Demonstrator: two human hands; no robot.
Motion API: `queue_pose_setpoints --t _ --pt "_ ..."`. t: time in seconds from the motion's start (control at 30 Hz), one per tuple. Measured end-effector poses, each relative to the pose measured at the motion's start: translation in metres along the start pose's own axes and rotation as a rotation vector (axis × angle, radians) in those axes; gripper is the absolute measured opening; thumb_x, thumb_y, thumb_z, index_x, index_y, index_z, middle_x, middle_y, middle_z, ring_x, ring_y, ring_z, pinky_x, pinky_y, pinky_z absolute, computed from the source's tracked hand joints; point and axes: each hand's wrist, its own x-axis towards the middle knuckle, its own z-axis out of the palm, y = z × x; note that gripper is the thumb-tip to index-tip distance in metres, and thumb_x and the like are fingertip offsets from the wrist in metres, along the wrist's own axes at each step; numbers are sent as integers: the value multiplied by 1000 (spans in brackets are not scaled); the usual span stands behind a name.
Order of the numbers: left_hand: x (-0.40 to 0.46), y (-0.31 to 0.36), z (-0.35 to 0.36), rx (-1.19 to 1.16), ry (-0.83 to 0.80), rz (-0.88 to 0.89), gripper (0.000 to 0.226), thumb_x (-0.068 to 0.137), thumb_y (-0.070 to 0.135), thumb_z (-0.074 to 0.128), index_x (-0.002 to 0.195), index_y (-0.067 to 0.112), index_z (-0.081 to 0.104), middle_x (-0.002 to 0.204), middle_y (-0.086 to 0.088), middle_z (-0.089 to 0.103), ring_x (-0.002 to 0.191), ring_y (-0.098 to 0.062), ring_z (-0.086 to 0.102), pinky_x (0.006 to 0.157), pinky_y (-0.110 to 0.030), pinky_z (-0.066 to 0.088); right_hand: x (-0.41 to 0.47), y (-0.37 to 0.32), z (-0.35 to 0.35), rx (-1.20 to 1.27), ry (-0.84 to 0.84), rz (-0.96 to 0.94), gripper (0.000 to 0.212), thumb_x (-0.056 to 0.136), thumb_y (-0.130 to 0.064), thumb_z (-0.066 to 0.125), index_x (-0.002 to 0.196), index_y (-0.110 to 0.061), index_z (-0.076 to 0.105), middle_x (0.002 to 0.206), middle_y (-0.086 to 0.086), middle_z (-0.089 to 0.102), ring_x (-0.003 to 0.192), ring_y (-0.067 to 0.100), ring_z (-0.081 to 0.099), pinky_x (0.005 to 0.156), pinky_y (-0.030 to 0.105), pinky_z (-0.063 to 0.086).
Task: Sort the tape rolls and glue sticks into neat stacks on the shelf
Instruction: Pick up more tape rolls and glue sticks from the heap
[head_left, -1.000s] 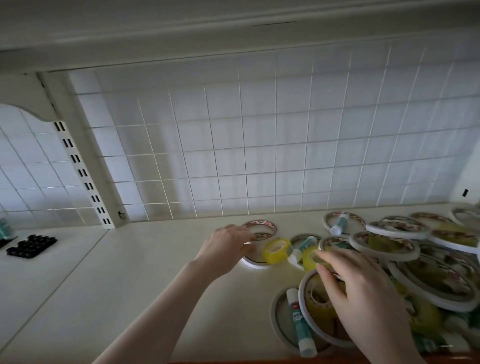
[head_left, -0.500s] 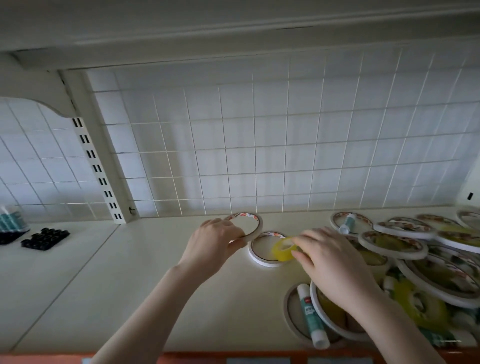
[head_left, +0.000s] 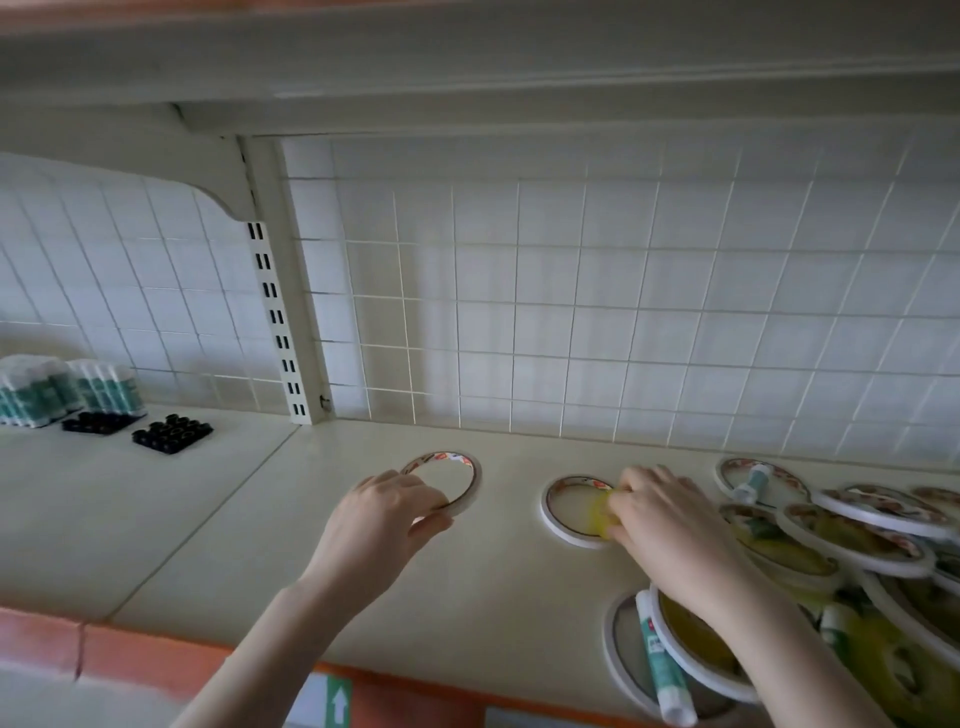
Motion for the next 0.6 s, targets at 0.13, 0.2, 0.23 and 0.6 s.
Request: queue_pose_setpoints --t 0.13,0.2,0.23,0.6 --pt "-12 -3 -7 28 23 -51 11 75 38 60 72 28 65 65 13 59 62 -14 57 54 -27 45 2 1 -3 26 -8 7 25 99 -34 35 104 -19 54 136 2 39 115 17 44 94 28 39" --pt "-19 -5 -12 56 45 -78 14 75 40 58 72 28 65 64 13 59 62 -14 58 53 -27 45 3 -2 -4 58 37 4 27 99 -36 37 107 -17 55 143 3 33 121 19 45 96 30 40" --pt "-23 -6 -15 68 55 -94 15 76 41 58 72 28 65 65 13 60 63 -14 58 53 -27 45 4 -4 -5 96 92 -6 25 97 -35 44 105 -16 58 142 5 37 118 21 50 93 33 43" --pt "-69 -69 -70 142 131 -167 27 79 48 49 74 27 66 66 14 60 64 -10 58 56 -20 43 33 -115 -8 627 450 -48 13 62 -29 68 66 -18 62 93 9 69 78 24 70 70 24 38"
